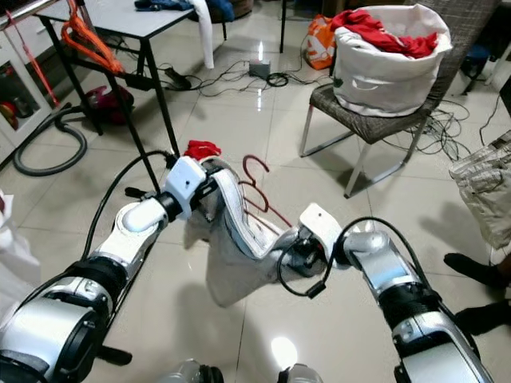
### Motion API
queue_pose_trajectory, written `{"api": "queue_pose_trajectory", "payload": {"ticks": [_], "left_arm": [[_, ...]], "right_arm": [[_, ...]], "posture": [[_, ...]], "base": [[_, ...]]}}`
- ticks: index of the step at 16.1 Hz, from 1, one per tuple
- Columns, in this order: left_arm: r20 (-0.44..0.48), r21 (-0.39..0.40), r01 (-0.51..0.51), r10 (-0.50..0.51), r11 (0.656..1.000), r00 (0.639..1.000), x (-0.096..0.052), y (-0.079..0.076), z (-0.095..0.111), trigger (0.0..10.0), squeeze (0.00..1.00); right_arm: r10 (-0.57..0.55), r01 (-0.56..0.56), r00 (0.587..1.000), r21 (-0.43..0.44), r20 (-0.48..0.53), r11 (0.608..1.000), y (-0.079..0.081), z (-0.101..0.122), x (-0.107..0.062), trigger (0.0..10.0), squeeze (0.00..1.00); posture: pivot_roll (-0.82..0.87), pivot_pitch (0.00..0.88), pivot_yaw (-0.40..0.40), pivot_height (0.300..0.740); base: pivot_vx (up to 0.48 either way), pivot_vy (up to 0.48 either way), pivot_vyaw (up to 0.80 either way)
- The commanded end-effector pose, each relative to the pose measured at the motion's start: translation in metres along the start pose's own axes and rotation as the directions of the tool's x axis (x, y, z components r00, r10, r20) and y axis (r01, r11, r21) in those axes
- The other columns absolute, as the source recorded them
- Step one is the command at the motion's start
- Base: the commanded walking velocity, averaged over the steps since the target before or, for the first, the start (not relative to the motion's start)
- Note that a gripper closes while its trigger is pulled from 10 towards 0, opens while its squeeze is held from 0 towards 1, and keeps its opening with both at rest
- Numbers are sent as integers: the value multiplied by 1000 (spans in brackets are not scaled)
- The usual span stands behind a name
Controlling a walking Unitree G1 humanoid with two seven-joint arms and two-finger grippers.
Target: Hang hanger
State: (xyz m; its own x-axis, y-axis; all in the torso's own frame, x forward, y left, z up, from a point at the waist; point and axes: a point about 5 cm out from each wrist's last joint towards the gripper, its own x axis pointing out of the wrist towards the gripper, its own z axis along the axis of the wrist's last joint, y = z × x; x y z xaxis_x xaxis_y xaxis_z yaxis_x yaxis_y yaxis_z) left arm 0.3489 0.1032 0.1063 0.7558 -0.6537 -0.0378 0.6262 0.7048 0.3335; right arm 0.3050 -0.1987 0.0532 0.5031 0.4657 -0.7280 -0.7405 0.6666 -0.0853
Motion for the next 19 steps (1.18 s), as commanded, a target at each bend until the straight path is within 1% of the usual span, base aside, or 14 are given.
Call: {"api": "queue_pose_trajectory", "payload": {"ticks": [1, 2, 4, 5, 7, 10, 11, 13, 14, 15, 16, 17, 18, 19], "left_arm": [[12, -8, 76, -76, 997, 997, -3, -14, -5, 0, 0], [-20, -35, 140, -141, 989, 990, -8, -29, -16, 0, 0], [-25, -28, 215, -216, 976, 976, -10, -48, -22, 0, 0], [-1, -31, 237, -237, 971, 971, -9, -53, -19, 0, 0], [41, -43, 270, -268, 962, 963, -8, -57, -13, 0, 0], [33, -26, 271, -271, 962, 962, -9, -59, -15, 0, 0], [72, 2, 238, -237, 971, 969, -4, -55, -5, 0, 0], [134, 118, 158, -173, 980, 976, 2, -40, 13, 0, 0], [159, 167, 141, -168, 976, 973, 3, -38, 20, 0, 0], [177, 180, 141, -173, 974, 969, 4, -38, 23, 0, 0], [184, 194, 153, -189, 969, 965, 4, -41, 24, 0, 0], [207, 195, 182, -222, 964, 953, 5, -50, 28, 0, 0], [230, 190, 252, -292, 949, 928, 6, -71, 29, 0, 0], [229, 184, 264, -303, 947, 925, 6, -75, 29, 0, 0]], "right_arm": [[-102, 100, 989, 20, 110, 995, -13, 23, -2, 10000, 0], [-172, 163, 968, 66, 183, 985, -19, 36, -2, 10000, 0], [-194, 182, 962, 83, 189, 980, -19, 38, 1, 10000, 0], [-192, 179, 965, 83, 181, 980, -17, 36, 3, 10000, 0], [-196, 184, 968, 87, 156, 979, -16, 31, 6, 10000, 0], [-170, 155, 972, 102, 162, 983, -10, 32, 12, 10000, 0], [-124, 112, 980, 82, 154, 990, -4, 30, 15, 10000, 0], [-53, 47, 991, 48, 123, 998, 5, 25, 19, 10000, 0], [-42, 37, 992, 43, 119, 998, 7, 24, 20, 10000, 0], [-45, 40, 992, 46, 121, 998, 6, 24, 20, 10000, 0], [-51, 45, 991, 50, 122, 998, 6, 24, 20, 10000, 0], [-59, 52, 990, 58, 126, 997, 4, 25, 20, 10000, 0], [-54, 46, 990, 62, 129, 997, 5, 26, 20, 10000, 0], [-53, 45, 990, 61, 130, 997, 5, 26, 20, 10000, 0]], "posture": [[-173, 0, 78, 740], [-173, 0, 78, 740], [-174, 0, 77, 740], [-173, 0, 77, 740], [-171, 0, 75, 740], [-170, 0, 73, 740], [-170, 0, 73, 740], [-168, 0, 72, 740], [-168, 0, 72, 740], [-168, 0, 73, 740], [-168, 0, 73, 740], [-168, 0, 73, 740], [-166, 0, 75, 740], [-166, 0, 75, 740]], "base": [[0, 0, 0], [0, 0, 0], [0, 0, 0], [0, 0, 0], [0, 0, 0], [0, 0, 0], [0, 0, 0], [0, 0, 0], [0, 0, 0], [0, 0, 0], [0, 0, 0], [0, 0, 0], [0, 0, 0], [0, 0, 0]]}}
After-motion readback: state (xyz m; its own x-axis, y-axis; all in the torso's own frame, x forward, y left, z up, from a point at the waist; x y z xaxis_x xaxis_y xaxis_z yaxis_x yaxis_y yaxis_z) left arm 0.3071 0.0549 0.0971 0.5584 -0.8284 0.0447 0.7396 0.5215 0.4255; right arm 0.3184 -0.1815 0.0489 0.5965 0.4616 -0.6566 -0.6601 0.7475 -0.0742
